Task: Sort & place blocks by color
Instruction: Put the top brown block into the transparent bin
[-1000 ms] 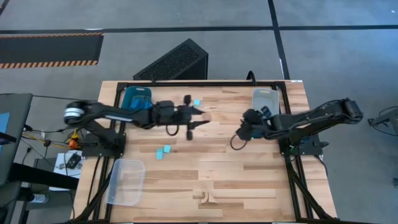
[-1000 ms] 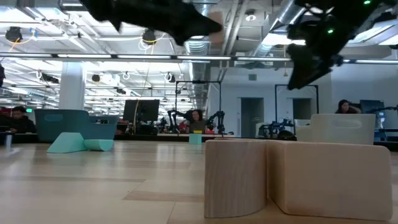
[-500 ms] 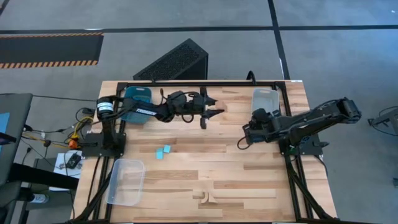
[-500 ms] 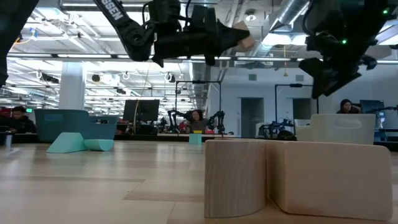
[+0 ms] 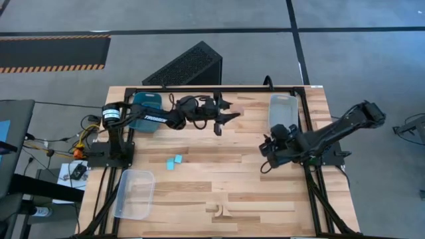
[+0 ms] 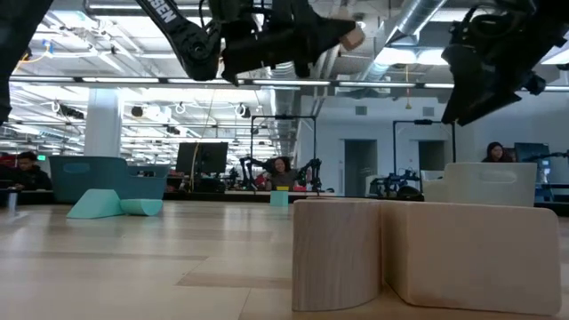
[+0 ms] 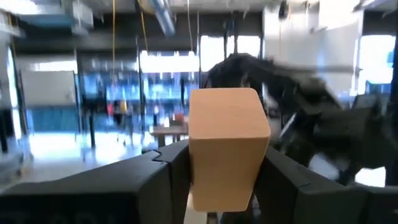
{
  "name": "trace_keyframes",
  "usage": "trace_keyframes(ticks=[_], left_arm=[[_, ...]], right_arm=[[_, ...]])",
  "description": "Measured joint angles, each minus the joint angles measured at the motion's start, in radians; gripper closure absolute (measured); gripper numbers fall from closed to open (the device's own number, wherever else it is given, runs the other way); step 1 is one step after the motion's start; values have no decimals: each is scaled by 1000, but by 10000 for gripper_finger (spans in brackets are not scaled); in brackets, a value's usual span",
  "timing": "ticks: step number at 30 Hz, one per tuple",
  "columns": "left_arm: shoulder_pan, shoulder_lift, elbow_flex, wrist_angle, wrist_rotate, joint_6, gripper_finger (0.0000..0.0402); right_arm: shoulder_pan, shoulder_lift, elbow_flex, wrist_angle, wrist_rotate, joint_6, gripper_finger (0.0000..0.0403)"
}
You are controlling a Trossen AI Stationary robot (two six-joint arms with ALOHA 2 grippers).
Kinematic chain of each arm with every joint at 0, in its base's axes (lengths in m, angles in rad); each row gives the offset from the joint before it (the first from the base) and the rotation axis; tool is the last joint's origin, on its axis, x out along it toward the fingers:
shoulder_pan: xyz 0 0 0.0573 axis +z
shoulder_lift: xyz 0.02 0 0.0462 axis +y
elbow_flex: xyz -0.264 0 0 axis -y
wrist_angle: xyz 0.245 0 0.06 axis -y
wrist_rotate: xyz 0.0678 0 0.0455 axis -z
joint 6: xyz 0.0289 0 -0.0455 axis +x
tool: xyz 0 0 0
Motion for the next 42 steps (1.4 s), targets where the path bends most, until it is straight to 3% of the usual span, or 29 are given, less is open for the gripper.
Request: trace_keyframes(ticks=[6, 9, 15, 20, 23, 26, 30, 32, 35, 37, 42], left_arm=[[3, -1, -15, -274, -4, 21, 300], [0, -51, -46, -428, -75, 62, 300], [-70, -342, -117, -874, -351, 234, 300], [-171, -604, -204, -1009, -439, 241, 300], [-227, -690, -335, -962, -476, 172, 300], [-293, -761, -435, -976, -588, 116, 300], [-341, -898, -342, -1308, -669, 45, 300], [-347, -952, -244, -1531, -596, 13, 300], [-354, -989, -163, -1879, -367, -79, 300], [-379, -1001, -159, -2009, -306, -137, 300], [-441, -1010, -181, -2222, -175, -260, 296]], right_arm=[[51, 53, -43, 123, 5, -18, 184], [52, 64, -74, 164, 13, -16, 184], [51, 48, -78, 185, -17, -76, 184], [-63, 4, -46, 314, -88, -418, 184], [-185, -38, 38, 373, -210, -694, 184], [-313, -56, 147, 386, -427, -915, 184], [-489, -41, 266, 355, -749, -984, 184], [-545, -26, 269, 344, -817, -1007, 184], [-570, 6, 227, 386, -827, -1021, 184], [-563, 28, 168, 451, -807, -1026, 184], [-508, 83, -9, 825, -803, -951, 184]])
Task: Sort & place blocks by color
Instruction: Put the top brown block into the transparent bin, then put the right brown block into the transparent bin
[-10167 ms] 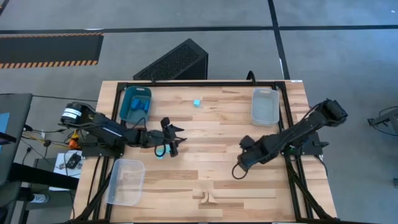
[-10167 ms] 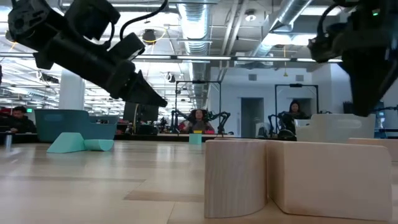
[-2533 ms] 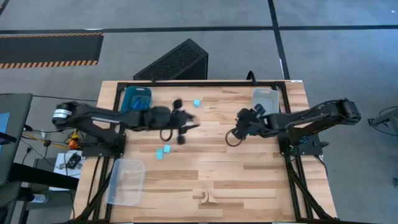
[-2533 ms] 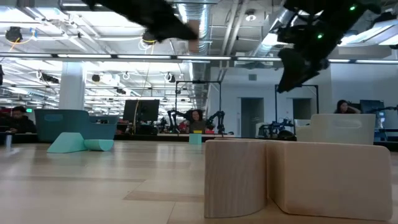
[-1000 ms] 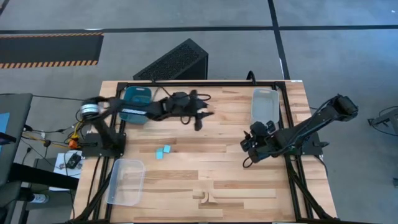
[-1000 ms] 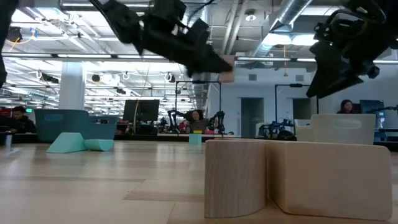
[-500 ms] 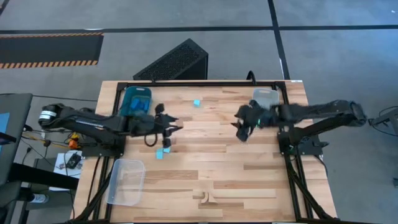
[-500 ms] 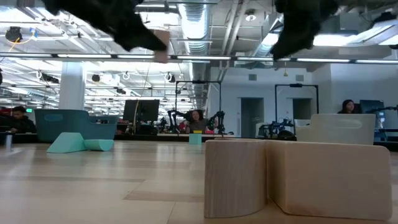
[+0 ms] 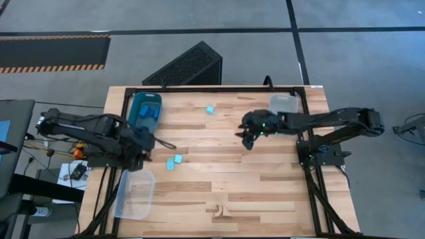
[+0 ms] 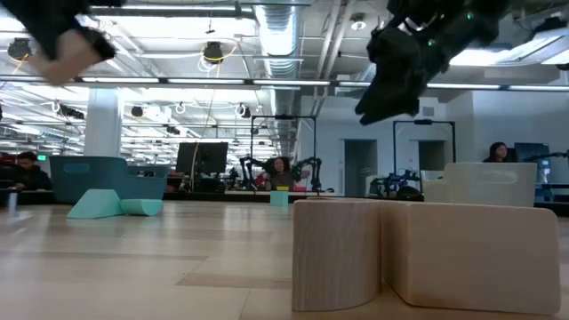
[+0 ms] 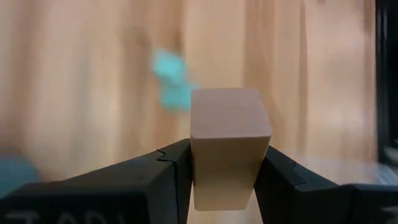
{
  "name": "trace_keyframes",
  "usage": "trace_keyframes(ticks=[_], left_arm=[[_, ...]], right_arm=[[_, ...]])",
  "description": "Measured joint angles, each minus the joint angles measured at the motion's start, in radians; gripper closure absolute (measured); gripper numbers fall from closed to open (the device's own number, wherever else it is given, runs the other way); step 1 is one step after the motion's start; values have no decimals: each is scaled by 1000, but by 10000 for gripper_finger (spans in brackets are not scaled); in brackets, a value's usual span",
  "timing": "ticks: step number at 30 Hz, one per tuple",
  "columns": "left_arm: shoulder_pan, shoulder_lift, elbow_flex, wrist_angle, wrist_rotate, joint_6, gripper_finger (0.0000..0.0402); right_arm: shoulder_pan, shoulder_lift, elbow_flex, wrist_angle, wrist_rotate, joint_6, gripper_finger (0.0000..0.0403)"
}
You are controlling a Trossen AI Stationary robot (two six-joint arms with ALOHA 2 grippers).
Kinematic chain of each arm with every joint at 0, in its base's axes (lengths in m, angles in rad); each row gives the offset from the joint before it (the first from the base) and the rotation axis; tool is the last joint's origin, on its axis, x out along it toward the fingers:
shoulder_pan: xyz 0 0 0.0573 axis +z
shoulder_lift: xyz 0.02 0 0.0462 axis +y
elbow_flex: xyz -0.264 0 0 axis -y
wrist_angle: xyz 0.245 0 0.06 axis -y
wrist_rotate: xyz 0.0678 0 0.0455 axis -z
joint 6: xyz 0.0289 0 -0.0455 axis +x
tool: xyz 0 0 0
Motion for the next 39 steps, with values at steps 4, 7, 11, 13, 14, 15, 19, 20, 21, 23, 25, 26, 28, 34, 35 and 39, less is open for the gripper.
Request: trace_keyframes(ticks=[4, 7, 11, 13, 14, 15, 19, 20, 21, 23, 25, 26, 28, 34, 35, 39], left_arm=[[-55, 10, -33, -7, 178, -82, 299], [-105, 11, -90, 30, 223, -143, 293], [-172, 14, -208, 123, 259, -257, 283], [-200, 15, -258, 165, 268, -297, 282], [-209, 14, -277, 172, 269, -317, 281], [-216, 14, -293, 179, 266, -334, 281], [-221, 13, -305, 188, 256, -375, 280], [-221, 12, -302, 189, 247, -385, 279], [-222, 12, -298, 197, 238, -395, 279], [-228, 12, -293, 225, 224, -414, 279], [-249, 12, -293, 241, 208, -436, 274], [-263, 12, -293, 242, 201, -446, 269], [-289, 12, -293, 238, 174, -465, 255], [-367, 12, -293, 240, 137, -540, 221], [-382, 12, -293, 243, 124, -557, 218], [-423, 12, -293, 275, 37, -576, 216]], right_arm=[[11, 33, -21, 141, 32, -8, 184], [-26, 62, 20, 188, 49, -32, 184], [-101, 160, 78, 238, -12, -58, 184], [-139, 233, 117, 235, -50, -84, 184], [-160, 271, 149, 209, -54, -111, 184], [-185, 305, 192, 172, -54, -145, 184], [-298, 439, 412, 18, -58, -359, 181], [-324, 477, 459, -17, -82, -407, 178], [-346, 519, 504, -52, -114, -436, 175], [-370, 597, 578, -103, -199, -452, 166], [-375, 662, 635, -137, -261, -460, 156], [-374, 690, 656, -149, -266, -466, 151], [-370, 738, 687, -181, -264, -474, 145], [-326, 780, 713, -226, -257, -458, 142], [-311, 779, 714, -238, -257, -447, 142], [-243, 738, 694, -312, -240, -391, 142]])
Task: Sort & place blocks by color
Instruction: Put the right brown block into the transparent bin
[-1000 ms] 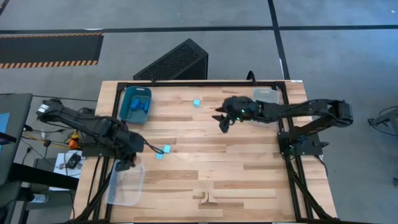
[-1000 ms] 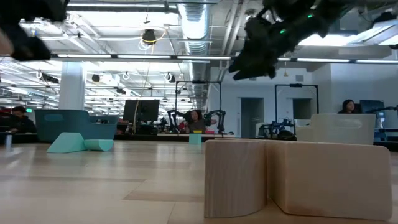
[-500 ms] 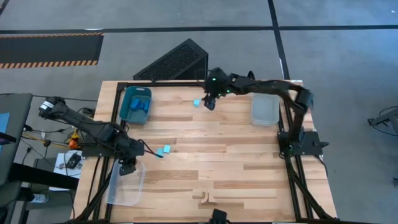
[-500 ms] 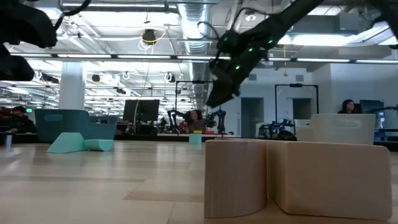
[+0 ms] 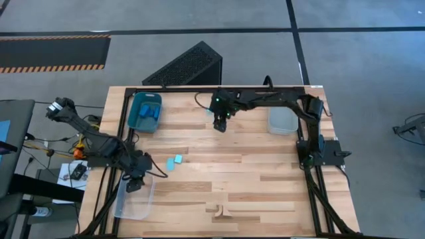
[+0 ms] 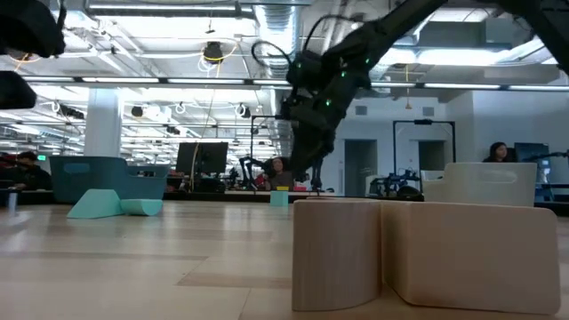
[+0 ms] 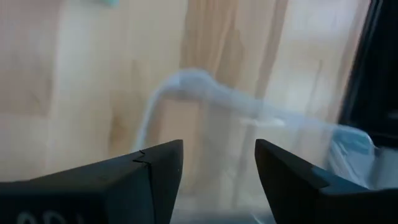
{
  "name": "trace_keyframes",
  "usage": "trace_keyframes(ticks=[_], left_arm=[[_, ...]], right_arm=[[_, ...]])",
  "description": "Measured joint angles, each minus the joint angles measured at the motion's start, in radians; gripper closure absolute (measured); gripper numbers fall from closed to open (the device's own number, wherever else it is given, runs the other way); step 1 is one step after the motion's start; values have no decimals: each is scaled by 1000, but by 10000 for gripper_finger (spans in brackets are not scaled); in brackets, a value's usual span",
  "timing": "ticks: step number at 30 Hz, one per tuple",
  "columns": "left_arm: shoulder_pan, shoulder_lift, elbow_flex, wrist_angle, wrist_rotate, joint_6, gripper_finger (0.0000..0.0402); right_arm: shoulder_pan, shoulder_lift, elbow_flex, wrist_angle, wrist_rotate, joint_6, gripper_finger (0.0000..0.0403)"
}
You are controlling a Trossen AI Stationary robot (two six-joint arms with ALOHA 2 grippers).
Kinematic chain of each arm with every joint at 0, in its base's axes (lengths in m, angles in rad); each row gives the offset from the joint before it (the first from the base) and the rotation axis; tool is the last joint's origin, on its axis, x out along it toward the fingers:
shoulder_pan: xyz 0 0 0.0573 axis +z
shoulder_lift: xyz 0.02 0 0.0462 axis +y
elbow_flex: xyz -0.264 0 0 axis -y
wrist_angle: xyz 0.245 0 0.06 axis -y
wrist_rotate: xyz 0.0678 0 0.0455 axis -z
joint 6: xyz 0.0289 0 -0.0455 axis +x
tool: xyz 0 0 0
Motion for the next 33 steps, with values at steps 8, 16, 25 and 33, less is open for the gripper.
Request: trace_keyframes(ticks=[8, 16, 25, 33], left_arm=[[-99, 0, -8, 84, -497, 51, 216], [-185, 1, -177, 646, -891, 335, 216], [-24, 101, -426, 1497, -896, 702, 216], [141, 337, -399, 1715, -518, 731, 216]], right_arm=[[230, -220, -321, 191, 60, 217, 142], [479, -391, -613, 555, 213, 495, 142], [685, -371, -619, 577, 404, 599, 142], [889, -277, -616, 733, 444, 638, 142]])
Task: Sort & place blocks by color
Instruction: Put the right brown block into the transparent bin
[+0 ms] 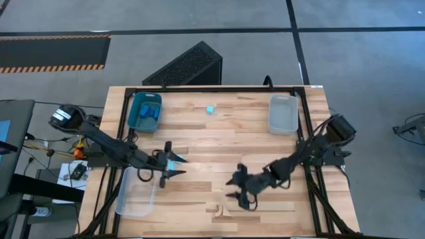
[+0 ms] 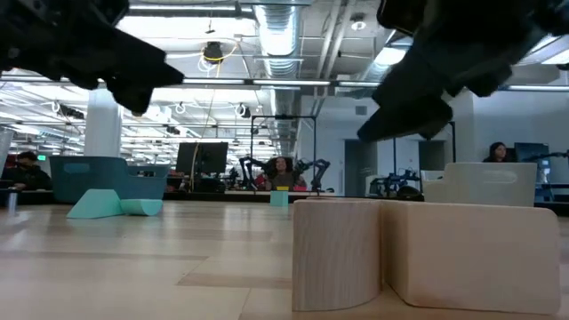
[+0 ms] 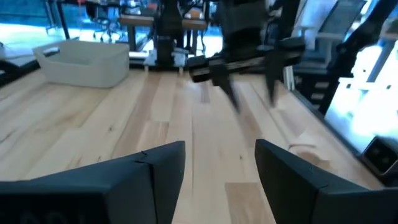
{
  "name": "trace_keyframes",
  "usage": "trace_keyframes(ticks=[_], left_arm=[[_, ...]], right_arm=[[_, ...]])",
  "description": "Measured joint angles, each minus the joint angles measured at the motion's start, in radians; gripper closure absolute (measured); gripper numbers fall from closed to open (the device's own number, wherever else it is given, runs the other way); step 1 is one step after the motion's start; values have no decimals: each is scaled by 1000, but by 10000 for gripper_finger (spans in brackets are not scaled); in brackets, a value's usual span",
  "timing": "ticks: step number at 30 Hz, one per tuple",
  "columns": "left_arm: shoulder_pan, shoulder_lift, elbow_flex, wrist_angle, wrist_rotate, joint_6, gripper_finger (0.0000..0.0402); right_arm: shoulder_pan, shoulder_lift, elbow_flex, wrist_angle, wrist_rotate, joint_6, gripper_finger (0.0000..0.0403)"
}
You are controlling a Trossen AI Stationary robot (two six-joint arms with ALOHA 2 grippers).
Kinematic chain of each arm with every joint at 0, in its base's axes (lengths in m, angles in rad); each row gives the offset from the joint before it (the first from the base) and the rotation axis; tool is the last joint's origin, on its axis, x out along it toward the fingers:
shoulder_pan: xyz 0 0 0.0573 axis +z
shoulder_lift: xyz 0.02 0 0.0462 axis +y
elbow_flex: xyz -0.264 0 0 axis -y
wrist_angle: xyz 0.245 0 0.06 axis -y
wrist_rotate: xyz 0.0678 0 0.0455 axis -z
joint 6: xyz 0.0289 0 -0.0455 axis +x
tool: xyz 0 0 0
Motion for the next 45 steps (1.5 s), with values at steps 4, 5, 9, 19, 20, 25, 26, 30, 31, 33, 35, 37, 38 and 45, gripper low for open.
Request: trace_keyframes(ticks=[4, 5, 9, 19, 20, 25, 26, 30, 31, 33, 35, 37, 38, 45], left_arm=[[-10, 144, 85, -1, 6, 34, 216], [-15, 179, 109, -1, 5, 43, 216], [-35, 309, 212, -1, 12, 95, 216], [-40, 425, 330, -1, 5, 111, 216], [-40, 425, 330, 2, 2, 105, 216], [-40, 422, 329, -1, -27, 83, 216], [-40, 422, 329, -2, -31, 75, 216], [-40, 422, 329, -21, -60, 58, 216], [-40, 422, 329, -21, -63, 52, 216], [-40, 422, 329, -18, -68, 39, 216], [-40, 422, 329, -17, -78, 32, 216], [-40, 422, 329, -18, -79, 20, 216], [-40, 423, 329, -17, -79, 15, 216], [-33, 423, 329, -17, -79, 31, 216]], right_arm=[[69, 82, 47, 24, 41, 5, 142], [84, 103, 66, 28, 41, 10, 142], [149, 176, 147, 16, 40, 16, 142], [253, 315, 332, -229, 227, 87, 142], [257, 321, 337, -230, 229, 88, 142], [253, 333, 339, -256, 214, 111, 143], [253, 335, 339, -257, 212, 116, 144], [237, 336, 336, -292, 205, 121, 160], [230, 336, 336, -300, 205, 119, 168], [214, 337, 336, -305, 195, 108, 191], [197, 337, 336, -309, 169, 91, 222], [179, 337, 336, -329, 138, 77, 258], [171, 337, 336, -339, 128, 66, 277], [117, 300, 336, -439, 106, -25, 371]])
